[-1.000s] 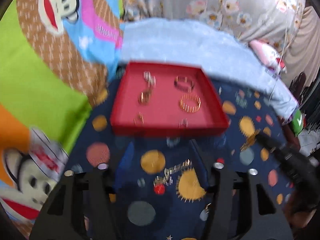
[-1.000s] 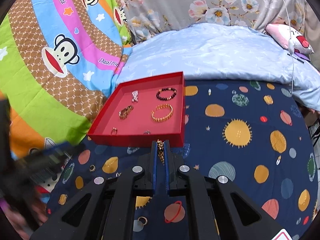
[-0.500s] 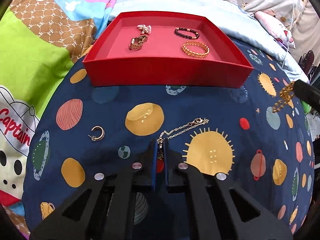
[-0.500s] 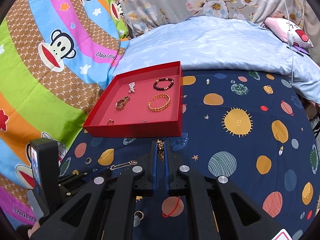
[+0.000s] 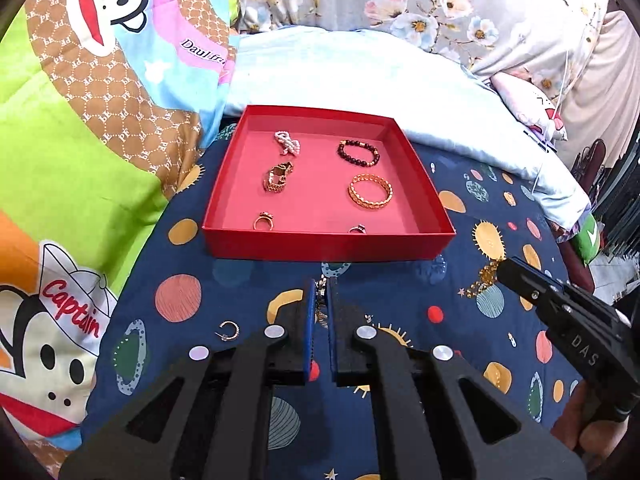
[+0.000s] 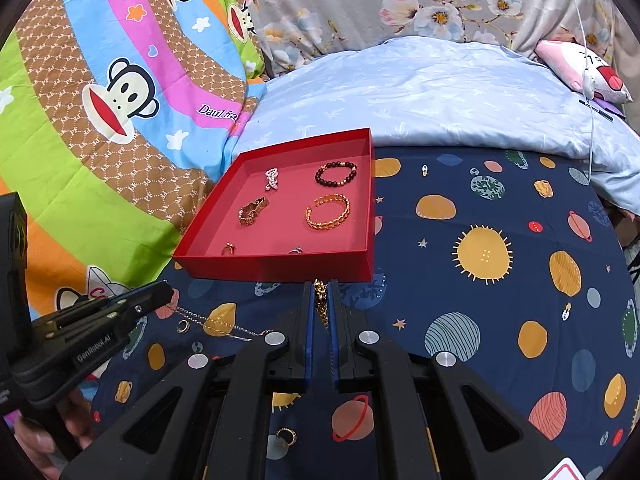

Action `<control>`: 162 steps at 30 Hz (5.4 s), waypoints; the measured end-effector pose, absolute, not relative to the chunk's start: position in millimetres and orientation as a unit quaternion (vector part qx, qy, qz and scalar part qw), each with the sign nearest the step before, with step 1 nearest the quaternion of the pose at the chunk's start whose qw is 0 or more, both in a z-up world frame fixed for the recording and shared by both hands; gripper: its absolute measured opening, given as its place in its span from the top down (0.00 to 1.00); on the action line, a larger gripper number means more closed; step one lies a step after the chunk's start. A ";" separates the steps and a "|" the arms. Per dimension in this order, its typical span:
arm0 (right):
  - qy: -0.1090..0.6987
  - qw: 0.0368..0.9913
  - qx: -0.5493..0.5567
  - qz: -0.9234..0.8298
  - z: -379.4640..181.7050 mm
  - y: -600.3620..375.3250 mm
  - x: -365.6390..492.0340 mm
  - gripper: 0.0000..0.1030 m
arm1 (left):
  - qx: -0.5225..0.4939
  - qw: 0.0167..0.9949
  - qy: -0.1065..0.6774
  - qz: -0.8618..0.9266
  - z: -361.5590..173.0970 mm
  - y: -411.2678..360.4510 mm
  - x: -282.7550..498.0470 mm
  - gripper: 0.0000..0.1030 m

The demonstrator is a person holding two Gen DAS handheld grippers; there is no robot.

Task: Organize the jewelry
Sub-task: 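Lower both necklaces into the red tray and open both grippers, then withdraw both grippers from the tray and grasp the small gold ring with the right gripper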

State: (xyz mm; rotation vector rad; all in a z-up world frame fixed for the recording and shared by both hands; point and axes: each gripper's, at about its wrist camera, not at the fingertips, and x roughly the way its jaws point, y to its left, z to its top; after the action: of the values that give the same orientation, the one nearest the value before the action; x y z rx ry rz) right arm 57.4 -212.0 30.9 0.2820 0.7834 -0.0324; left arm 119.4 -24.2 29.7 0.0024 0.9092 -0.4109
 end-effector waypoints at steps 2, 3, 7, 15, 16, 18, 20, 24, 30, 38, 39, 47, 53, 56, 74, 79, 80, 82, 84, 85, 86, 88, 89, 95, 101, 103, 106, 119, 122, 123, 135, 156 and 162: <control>0.381 0.914 0.139 -0.015 30.9 -211.9 57.4 0.94 | 0.011 0.877 0.439 -0.194 21.6 -25.2 117.8 0.95; 0.382 0.914 0.139 -0.015 30.5 -211.9 57.0 0.95 | 0.019 0.874 0.446 -0.192 14.4 -26.1 117.1 0.95; 0.384 0.913 0.138 -0.016 28.4 -212.3 56.2 0.95 | 0.005 0.871 0.454 -0.188 8.2 -18.5 113.5 1.00; 0.380 0.914 0.141 -0.015 27.8 -213.1 54.8 0.95 | -0.015 0.889 0.414 -0.195 51.2 -4.0 118.4 1.00; 0.381 0.914 0.141 -0.015 27.4 -213.1 54.7 0.95 | -0.016 0.888 0.415 -0.198 51.7 -4.7 118.5 1.00; 0.382 0.913 0.142 -0.014 26.2 -212.9 54.2 0.95 | -0.015 0.883 0.424 -0.203 43.4 -8.2 118.2 0.76; 0.384 0.912 0.142 -0.013 25.0 -212.1 54.2 0.95 | -0.004 0.880 0.437 -0.185 26.7 -13.5 116.0 0.30; 0.387 0.911 0.142 -0.014 22.5 -212.1 53.7 0.94 | 0.044 0.876 0.449 -0.171 -15.5 -32.4 110.7 0.37; 0.390 0.909 0.142 -0.017 19.9 -213.6 53.4 0.94 | 0.071 0.861 0.476 -0.162 -55.3 -42.6 115.4 0.77; 0.392 0.909 0.144 -0.014 17.5 -211.3 58.0 0.94 | 0.043 0.864 0.467 -0.182 -31.1 -31.7 110.8 0.97; 0.391 0.909 0.143 -0.013 18.4 -210.4 58.3 0.94 | 0.038 0.866 0.464 -0.184 -25.1 -30.0 111.2 0.97; 0.377 0.917 0.134 -0.002 35.4 -205.6 66.5 0.94 | -0.008 0.886 0.412 -0.210 52.4 -19.8 123.0 0.97; 0.363 0.922 0.136 0.018 54.3 -206.7 87.1 0.95 | -0.014 0.903 0.367 -0.220 102.9 -21.7 145.3 0.97; 0.357 0.925 0.130 0.023 61.6 -206.0 102.0 0.95 | -0.008 0.912 0.346 -0.219 118.2 -30.2 160.2 0.97; 0.360 0.925 0.118 0.011 51.8 -208.5 166.7 0.77 | -0.002 0.915 0.365 -0.173 82.5 -47.4 233.7 0.88; 0.353 0.928 0.115 0.008 57.4 -207.0 157.4 0.73 | -0.007 0.924 0.355 -0.145 84.0 -36.4 230.1 0.50; 0.353 0.928 0.118 0.008 57.9 -206.9 154.1 0.73 | -0.007 0.924 0.354 -0.144 84.3 -34.5 228.3 0.50; 0.354 0.927 0.124 0.010 57.5 -207.2 148.3 0.73 | -0.007 0.923 0.357 -0.143 83.4 -31.4 225.3 0.50; 0.354 0.926 0.127 0.011 56.7 -206.1 140.8 0.73 | -0.007 0.921 0.363 -0.141 81.5 -28.9 221.8 0.50; 0.355 0.926 0.127 0.010 56.0 -204.9 136.2 0.73 | -0.006 0.921 0.364 -0.139 80.3 -27.3 218.7 0.50; 0.356 0.926 0.126 0.010 55.6 -203.6 133.1 0.73 | -0.006 0.920 0.366 -0.138 78.9 -26.0 215.9 0.50; 0.358 0.925 0.123 0.009 54.2 -200.4 124.1 0.73 | -0.009 0.918 0.372 -0.137 75.7 -22.3 209.0 0.50; 0.359 0.925 0.123 0.009 53.3 -199.5 120.0 0.73 | -0.010 0.917 0.375 -0.136 73.8 -20.8 205.3 0.50; 0.370 0.919 0.135 0.009 44.9 -196.3 92.7 0.73 | 0.004 0.911 0.391 -0.129 61.0 -18.1 179.5 0.50; 0.386 0.912 0.139 0.006 33.8 -191.8 66.4 0.73 | 0.007 0.900 0.416 -0.127 45.6 -15.1 156.7 0.49; 0.389 0.911 0.139 0.003 31.3 -190.4 58.0 0.73 | 0.008 0.898 0.421 -0.125 41.3 -13.3 148.1 0.49; 0.393 0.910 0.136 -0.001 28.6 -189.9 45.7 0.73 | 0.009 0.894 0.430 -0.124 34.6 -9.1 136.7 0.49; 0.428 0.895 0.124 -0.025 -3.5 -196.7 -12.7 0.73 | 0.021 0.877 0.465 -0.115 2.2 8.0 88.9 0.45; 0.436 0.891 0.125 -0.030 -12.6 -199.3 -22.5 0.73 | 0.019 0.875 0.471 -0.112 -4.0 11.8 80.2 0.44; 0.440 0.889 0.127 -0.030 -15.8 -200.1 -26.0 0.73 | 0.019 0.874 0.473 -0.111 -5.9 12.9 78.1 0.42; 0.465 0.878 0.118 0.003 -38.4 -173.2 -37.8 0.73 | 0.032 0.867 0.486 -0.103 -22.2 23.4 49.0 0.39; 0.477 0.873 0.096 0.030 -58.8 -140.8 1.5 0.73 | 0.016 0.863 0.500 -0.069 -34.1 59.4 54.8 0.38; 0.474 0.878 0.065 0.014 -59.2 -136.1 3.7 0.86 | 0.010 0.862 0.502 -0.068 -35.0 63.4 58.9 0.38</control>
State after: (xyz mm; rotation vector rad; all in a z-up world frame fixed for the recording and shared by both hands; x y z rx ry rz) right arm 3.7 -136.1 -59.2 0.1352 0.9877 0.0301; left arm 58.9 63.4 -35.0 0.0205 1.0534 -0.1425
